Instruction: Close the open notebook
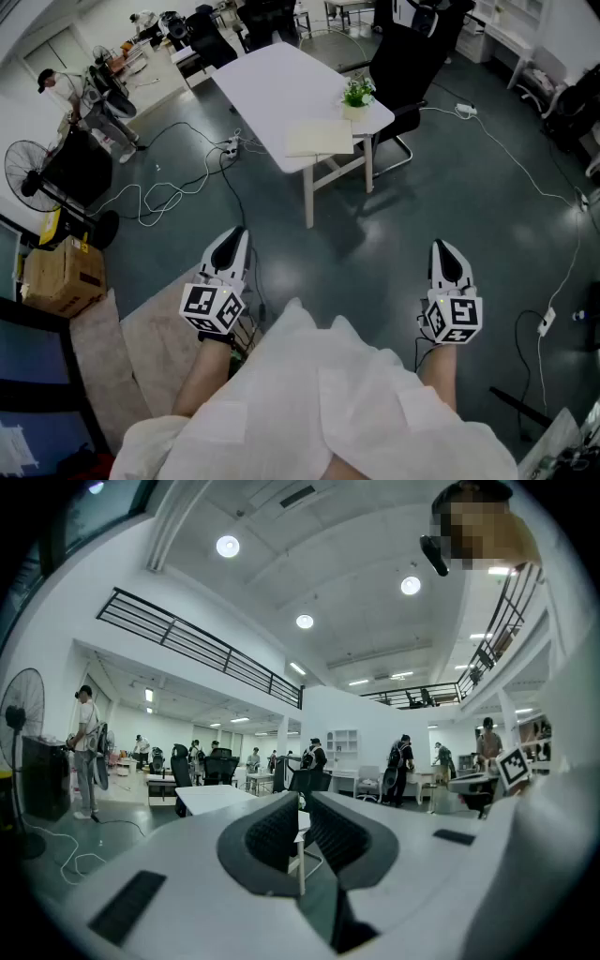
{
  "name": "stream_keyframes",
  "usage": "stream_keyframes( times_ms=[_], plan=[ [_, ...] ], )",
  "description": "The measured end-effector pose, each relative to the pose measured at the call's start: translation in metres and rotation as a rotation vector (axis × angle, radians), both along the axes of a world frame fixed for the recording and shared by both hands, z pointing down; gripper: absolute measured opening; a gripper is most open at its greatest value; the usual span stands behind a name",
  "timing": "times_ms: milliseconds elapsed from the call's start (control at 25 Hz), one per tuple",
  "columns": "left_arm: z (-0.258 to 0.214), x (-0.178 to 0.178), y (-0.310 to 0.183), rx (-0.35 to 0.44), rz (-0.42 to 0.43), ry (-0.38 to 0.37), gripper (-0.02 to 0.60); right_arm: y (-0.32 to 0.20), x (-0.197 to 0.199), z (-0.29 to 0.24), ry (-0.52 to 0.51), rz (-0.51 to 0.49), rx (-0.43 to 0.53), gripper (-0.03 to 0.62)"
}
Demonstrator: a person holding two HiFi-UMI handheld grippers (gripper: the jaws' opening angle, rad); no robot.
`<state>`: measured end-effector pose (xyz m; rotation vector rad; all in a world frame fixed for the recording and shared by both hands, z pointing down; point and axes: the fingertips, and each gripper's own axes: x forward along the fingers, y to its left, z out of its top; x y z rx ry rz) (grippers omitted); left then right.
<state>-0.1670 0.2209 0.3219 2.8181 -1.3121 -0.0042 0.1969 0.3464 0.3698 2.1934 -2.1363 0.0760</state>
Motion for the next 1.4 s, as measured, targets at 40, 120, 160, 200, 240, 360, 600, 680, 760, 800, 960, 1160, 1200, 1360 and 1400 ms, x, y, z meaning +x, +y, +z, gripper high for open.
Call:
stream_keyframes(
  times_ms=[40, 120, 160, 200, 240, 360, 600, 680, 760, 800, 960, 1160, 1200, 1360, 1400],
  plan=[
    [0.001, -0.001, 0.001, -0.003, 0.002, 0.000, 0.034, 0.001, -0.001, 0.000, 0.003, -0.001, -0.002, 0.002],
    [0.002, -0.003, 0.002, -0.009, 0.003, 0.001, 0.034, 0.002, -0.004, 0.000, 0.009, -0.001, -0.004, 0.002],
    [0.003, -0.004, 0.003, -0.011, 0.003, 0.003, 0.034, 0.002, -0.004, -0.001, 0.011, -0.001, -0.005, 0.002],
    [0.003, -0.005, 0.003, -0.012, 0.002, 0.006, 0.034, 0.002, -0.005, -0.001, 0.013, 0.000, -0.006, 0.002],
    [0.003, -0.006, 0.002, -0.014, 0.002, 0.010, 0.034, 0.001, -0.005, -0.001, 0.015, 0.000, -0.006, 0.002],
    [0.003, -0.009, 0.003, -0.019, 0.001, 0.017, 0.034, 0.002, -0.007, -0.002, 0.016, 0.000, -0.009, 0.002],
    [0.012, -0.010, 0.010, -0.036, 0.007, 0.000, 0.034, 0.007, -0.014, 0.000, 0.013, -0.025, 0.002, 0.003],
    [0.015, -0.012, 0.009, -0.046, 0.005, -0.005, 0.034, 0.005, -0.016, 0.000, 0.023, -0.034, -0.002, 0.005],
    [0.018, -0.014, 0.007, -0.055, -0.001, -0.005, 0.034, 0.003, -0.017, 0.001, 0.050, -0.043, -0.014, 0.005],
    [0.018, -0.014, 0.006, -0.058, -0.003, -0.004, 0.034, 0.002, -0.017, 0.002, 0.064, -0.045, -0.018, 0.005],
    [0.021, -0.013, 0.007, -0.060, -0.008, -0.006, 0.034, 0.003, -0.014, 0.006, 0.072, -0.045, -0.022, 0.005],
    [0.018, -0.011, 0.010, -0.057, -0.013, -0.013, 0.034, 0.006, -0.007, 0.004, 0.078, -0.038, -0.019, 0.005],
    [0.018, -0.011, 0.010, -0.058, -0.014, -0.015, 0.034, 0.005, -0.006, 0.004, 0.077, -0.038, -0.018, 0.005],
    [0.017, -0.009, 0.011, -0.060, -0.015, -0.020, 0.034, 0.007, -0.001, 0.004, 0.074, -0.031, -0.020, 0.005],
    [0.017, -0.008, 0.012, -0.060, -0.013, -0.022, 0.034, 0.008, -0.001, 0.004, 0.074, -0.031, -0.022, 0.005]
  ],
)
